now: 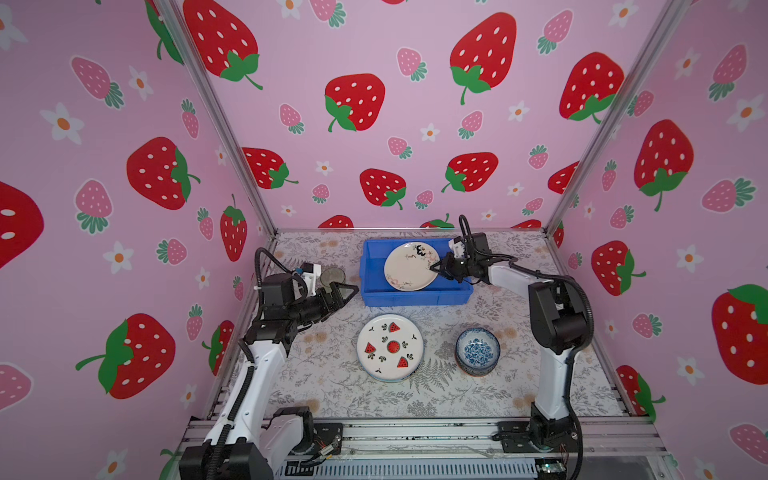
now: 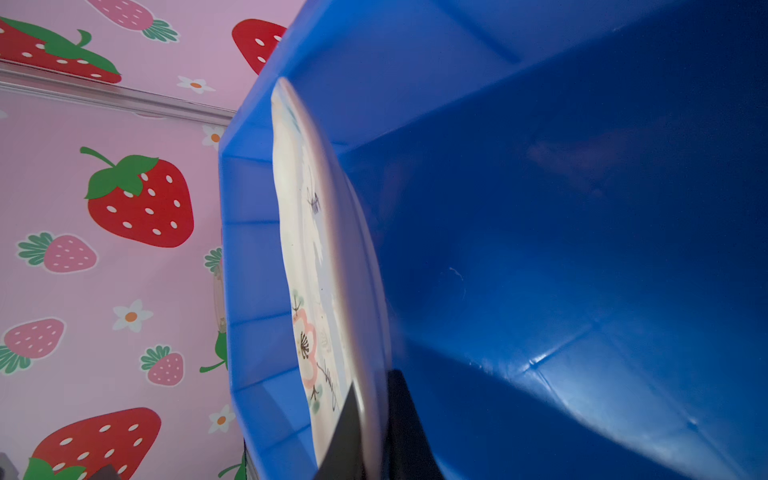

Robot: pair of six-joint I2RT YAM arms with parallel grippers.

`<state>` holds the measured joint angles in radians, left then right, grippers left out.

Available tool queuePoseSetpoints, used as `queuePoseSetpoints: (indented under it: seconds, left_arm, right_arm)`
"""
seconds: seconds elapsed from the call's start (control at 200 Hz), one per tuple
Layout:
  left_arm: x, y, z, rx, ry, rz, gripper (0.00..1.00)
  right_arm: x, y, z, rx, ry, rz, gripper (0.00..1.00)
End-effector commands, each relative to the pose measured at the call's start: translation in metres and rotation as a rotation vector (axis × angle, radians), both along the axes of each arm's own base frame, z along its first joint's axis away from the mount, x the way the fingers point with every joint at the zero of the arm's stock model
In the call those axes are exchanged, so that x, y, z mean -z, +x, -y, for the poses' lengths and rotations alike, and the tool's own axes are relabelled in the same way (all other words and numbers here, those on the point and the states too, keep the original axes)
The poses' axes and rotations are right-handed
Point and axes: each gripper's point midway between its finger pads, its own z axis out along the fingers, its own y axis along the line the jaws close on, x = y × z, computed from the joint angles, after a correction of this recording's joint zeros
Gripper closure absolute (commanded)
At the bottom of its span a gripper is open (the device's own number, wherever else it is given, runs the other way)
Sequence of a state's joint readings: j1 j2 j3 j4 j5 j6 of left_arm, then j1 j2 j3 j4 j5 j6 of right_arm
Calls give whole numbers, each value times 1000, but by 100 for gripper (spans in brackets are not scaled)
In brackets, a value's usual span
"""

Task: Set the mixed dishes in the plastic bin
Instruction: 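Carry the plate into the blue bin with the right gripper while the left gripper withdraws, then lower the plate flat into the bin with the right gripper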

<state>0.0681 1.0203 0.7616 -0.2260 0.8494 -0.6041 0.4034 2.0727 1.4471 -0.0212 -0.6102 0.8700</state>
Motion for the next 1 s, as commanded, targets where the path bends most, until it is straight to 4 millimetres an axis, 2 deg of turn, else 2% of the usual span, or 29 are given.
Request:
queuePoseSetpoints:
  seconds: [0.0,0.355,0.56,0.735,0.996]
  left_arm:
    - [-1,0,1,14,-17,8,2]
    - [2,2,2,21,-34,-7,3]
    - [3,3,2,22,-35,-12,4]
    - [4,3,2,22,-35,-16,4]
    - [5,3,2,20,-35,-20,4]
  right_arm:
    - [-39,18,-9,-13,64,103,100]
    - [-10,16,-3,-24,-13,60,100]
    - [3,13,-5,-53,-37,45,94]
    - [11,13,-3,-63,-62,36,85]
    - [12,15,-1,-68,-98,49,69]
